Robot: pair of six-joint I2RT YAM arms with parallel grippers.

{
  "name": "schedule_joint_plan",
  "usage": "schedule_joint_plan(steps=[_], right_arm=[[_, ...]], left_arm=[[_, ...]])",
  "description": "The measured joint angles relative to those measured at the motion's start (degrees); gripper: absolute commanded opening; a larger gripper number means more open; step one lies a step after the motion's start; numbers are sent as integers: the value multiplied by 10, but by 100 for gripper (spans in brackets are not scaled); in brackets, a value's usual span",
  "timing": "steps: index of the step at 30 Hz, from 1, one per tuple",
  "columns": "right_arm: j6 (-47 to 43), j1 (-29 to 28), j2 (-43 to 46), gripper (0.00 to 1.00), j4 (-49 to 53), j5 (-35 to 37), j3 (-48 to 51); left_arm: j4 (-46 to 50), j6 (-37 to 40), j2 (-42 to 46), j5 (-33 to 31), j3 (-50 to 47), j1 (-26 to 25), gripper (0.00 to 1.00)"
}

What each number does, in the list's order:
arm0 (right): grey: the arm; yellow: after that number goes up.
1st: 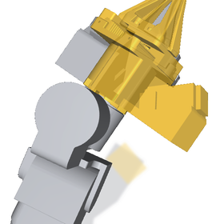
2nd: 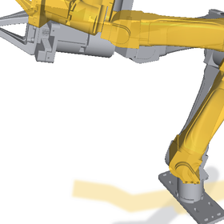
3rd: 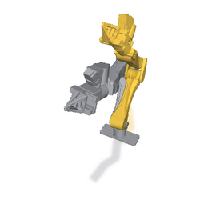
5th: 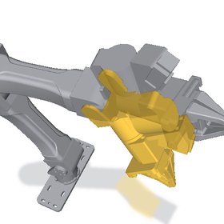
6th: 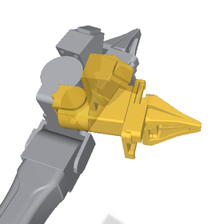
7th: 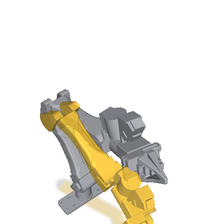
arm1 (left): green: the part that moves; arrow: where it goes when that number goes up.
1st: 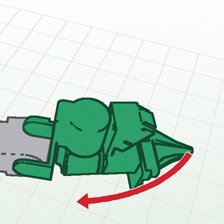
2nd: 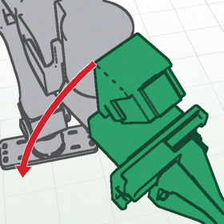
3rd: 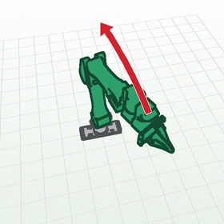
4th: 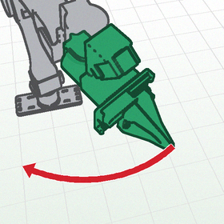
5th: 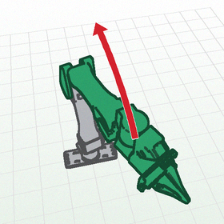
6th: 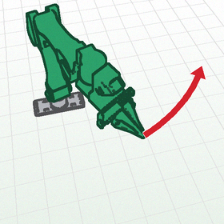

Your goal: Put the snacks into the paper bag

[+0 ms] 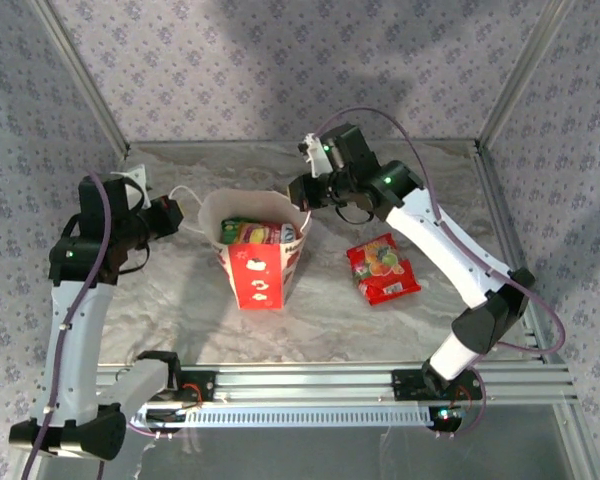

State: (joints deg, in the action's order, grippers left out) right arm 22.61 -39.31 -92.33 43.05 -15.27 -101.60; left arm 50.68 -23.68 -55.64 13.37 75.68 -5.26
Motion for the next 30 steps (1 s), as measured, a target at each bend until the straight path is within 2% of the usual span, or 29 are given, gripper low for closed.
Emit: schedule_joint_plan(steps=[7, 12, 14, 21, 25, 30], right_arm=[[2, 22, 14, 0, -13, 20, 3], [12, 50, 17, 54, -13, 13, 6], [14, 57, 29, 66, -13, 14, 21], [15, 71, 127, 79, 1, 15, 110], [19, 106, 219, 88, 30, 28, 162], [41, 172, 339, 89, 70, 71, 280]], left_arm=[[-36, -4, 11, -23, -23, -28, 0], [-38, -4, 11, -39, -27, -32, 0], [-38, -4, 11, -45, -27, -32, 0], [-38, -4, 2, -58, -27, -32, 0], [-38, -4, -4, -66, -27, -32, 1], [-37, -3, -5, -68, -27, -32, 1]])
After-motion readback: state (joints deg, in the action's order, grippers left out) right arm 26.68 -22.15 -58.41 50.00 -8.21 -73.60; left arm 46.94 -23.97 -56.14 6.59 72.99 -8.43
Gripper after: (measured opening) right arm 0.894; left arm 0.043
